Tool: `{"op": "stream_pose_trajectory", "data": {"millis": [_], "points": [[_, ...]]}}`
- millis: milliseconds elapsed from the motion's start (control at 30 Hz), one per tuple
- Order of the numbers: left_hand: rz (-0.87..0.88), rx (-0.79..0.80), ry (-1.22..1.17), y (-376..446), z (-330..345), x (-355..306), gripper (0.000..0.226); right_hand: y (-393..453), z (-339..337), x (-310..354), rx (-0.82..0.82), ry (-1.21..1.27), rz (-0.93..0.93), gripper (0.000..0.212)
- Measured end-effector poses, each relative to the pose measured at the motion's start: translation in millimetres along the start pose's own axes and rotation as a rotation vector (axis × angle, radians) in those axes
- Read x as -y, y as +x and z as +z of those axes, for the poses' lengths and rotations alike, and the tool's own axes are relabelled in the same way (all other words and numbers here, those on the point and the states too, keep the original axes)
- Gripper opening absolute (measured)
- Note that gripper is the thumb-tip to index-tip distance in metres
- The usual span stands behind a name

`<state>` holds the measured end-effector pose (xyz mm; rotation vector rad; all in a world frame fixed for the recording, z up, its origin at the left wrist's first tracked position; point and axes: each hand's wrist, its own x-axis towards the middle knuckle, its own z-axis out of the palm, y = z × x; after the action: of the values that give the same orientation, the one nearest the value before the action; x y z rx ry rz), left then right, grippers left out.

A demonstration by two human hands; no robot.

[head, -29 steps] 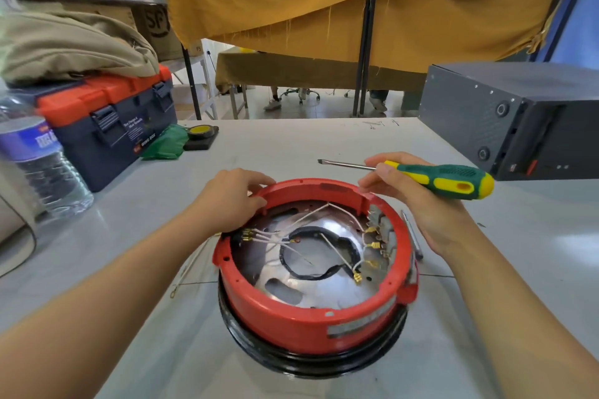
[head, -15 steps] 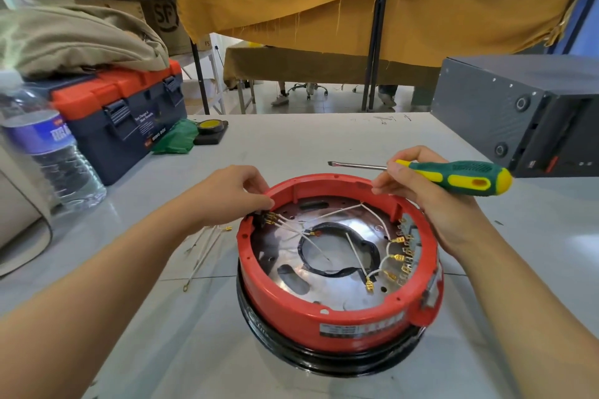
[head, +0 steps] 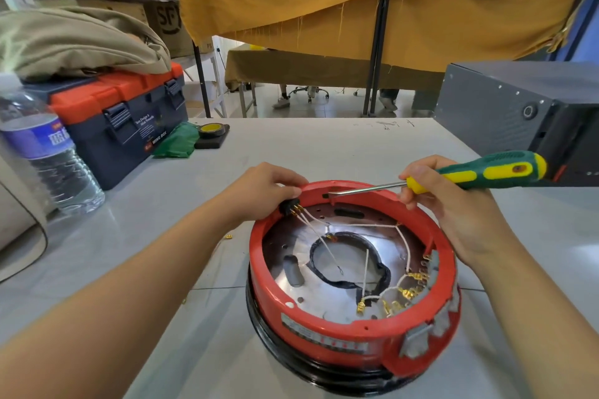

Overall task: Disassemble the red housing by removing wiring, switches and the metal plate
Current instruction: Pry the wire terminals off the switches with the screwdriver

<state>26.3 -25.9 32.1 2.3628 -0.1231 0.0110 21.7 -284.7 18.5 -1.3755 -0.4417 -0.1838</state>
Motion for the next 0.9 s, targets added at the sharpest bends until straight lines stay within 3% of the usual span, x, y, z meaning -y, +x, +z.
{"op": "stream_pose_trajectory", "data": {"millis": [134,367,534,901], "points": [[0.071,0.076,-0.041,9,8,-4,0.025,0,1,-1,-0.028,0.017,0.042,0.035],[0.09,-0.032,-0.01,2,4,0,0.019,2,-2,-4,-0.033,-0.04,0.075,0.018],[0.051,0.105,-0.002,-15,-10,5,0.026,1,-1,-4,-0.033,-0.095,0.079,0.027],[0.15,-0.008,0.16,-8,2,0,0.039,1,-2,-2,-0.067,0.016,0.093,0.027]]}}
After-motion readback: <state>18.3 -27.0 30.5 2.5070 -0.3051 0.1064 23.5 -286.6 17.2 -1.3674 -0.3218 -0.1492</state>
